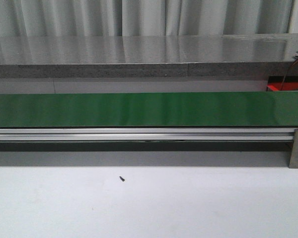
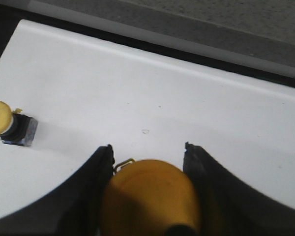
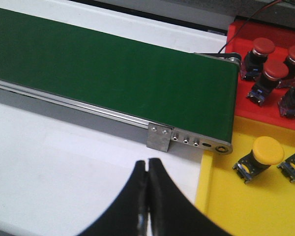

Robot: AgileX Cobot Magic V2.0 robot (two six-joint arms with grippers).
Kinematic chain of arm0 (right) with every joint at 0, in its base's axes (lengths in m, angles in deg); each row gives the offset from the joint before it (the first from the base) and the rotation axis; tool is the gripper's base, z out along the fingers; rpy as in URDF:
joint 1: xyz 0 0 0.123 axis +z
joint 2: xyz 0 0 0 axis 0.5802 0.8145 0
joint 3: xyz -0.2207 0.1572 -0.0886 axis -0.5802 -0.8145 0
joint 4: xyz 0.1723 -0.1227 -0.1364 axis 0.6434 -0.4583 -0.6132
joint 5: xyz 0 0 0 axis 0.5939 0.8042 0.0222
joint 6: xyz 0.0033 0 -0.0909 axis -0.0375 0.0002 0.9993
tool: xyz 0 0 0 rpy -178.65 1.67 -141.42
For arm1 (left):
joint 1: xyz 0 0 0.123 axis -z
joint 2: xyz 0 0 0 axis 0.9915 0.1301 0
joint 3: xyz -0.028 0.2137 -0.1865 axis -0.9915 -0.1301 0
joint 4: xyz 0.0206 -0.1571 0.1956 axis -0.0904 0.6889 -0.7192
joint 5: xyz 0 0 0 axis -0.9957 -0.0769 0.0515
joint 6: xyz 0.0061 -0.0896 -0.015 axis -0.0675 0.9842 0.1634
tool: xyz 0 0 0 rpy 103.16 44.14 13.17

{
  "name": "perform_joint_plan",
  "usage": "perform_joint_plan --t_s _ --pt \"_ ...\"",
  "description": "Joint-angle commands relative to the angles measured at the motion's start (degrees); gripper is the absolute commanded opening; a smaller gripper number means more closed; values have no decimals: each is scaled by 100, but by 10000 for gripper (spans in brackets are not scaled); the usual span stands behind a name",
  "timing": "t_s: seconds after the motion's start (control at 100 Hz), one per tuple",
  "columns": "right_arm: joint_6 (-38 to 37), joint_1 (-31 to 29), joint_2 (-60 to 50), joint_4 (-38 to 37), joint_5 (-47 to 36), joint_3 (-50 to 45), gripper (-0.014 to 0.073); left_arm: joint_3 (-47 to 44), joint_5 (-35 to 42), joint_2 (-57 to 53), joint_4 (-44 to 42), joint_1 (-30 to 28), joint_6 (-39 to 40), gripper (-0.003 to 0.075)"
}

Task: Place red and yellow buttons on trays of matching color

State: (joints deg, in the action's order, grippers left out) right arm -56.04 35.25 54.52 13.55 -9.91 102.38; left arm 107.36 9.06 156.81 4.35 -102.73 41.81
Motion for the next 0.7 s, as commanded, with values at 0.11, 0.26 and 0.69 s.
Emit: perform_joint_plan --t_s 0.11,0.26,0.69 --pt "43 -8 11 73 -353 140 -68 -451 299 -849 119 364 -48 148" --pt "43 -8 11 73 -353 140 -68 -1160 637 -1267 120 560 -48 148" --pt "43 -8 11 73 -353 140 -68 -2920 1772 -1646 120 941 -59 148"
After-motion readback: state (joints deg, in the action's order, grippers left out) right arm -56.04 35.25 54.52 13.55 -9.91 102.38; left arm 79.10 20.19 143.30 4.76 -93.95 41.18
